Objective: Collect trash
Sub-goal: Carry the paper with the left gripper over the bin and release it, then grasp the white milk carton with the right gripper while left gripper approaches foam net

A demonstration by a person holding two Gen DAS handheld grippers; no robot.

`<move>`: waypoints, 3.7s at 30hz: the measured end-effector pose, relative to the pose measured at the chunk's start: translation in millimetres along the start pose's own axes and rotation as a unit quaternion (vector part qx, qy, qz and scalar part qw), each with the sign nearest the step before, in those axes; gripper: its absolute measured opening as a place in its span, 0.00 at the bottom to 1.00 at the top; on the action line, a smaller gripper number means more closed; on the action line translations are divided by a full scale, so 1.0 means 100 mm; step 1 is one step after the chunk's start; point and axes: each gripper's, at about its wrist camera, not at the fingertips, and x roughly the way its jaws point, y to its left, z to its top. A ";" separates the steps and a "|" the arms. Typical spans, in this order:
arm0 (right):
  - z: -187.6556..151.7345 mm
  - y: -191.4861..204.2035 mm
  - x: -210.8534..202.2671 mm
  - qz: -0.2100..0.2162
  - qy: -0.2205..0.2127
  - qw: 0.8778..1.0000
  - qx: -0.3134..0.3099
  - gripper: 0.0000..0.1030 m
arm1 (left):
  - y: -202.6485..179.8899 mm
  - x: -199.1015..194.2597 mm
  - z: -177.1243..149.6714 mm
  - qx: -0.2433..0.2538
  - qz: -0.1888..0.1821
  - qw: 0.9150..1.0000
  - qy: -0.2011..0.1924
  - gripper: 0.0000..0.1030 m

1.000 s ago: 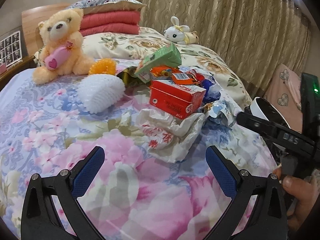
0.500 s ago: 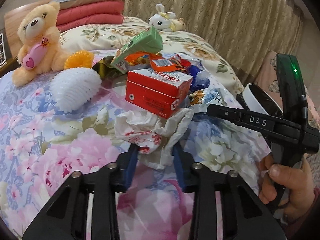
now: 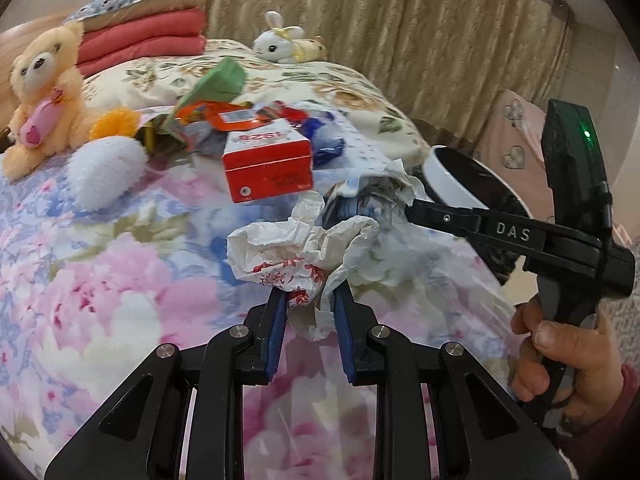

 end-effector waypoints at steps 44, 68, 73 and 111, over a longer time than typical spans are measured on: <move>0.14 -1.43 -1.24 -0.102 -0.115 0.982 0.113 0.02 | -1.46 0.53 0.69 0.110 -0.097 0.989 0.001 0.21; 0.26 -1.77 -1.16 -0.144 -0.093 0.977 0.125 0.31 | -1.87 0.96 0.91 0.127 -0.117 0.984 0.039 0.46; 0.25 -1.74 -1.21 -0.140 -0.106 0.977 0.124 0.57 | -1.81 0.94 0.88 0.116 -0.112 0.986 0.036 0.59; -0.06 0.06 -0.32 -0.017 -0.037 0.999 0.020 0.88 | 0.44 -0.15 0.08 -0.075 0.036 0.996 -0.017 0.64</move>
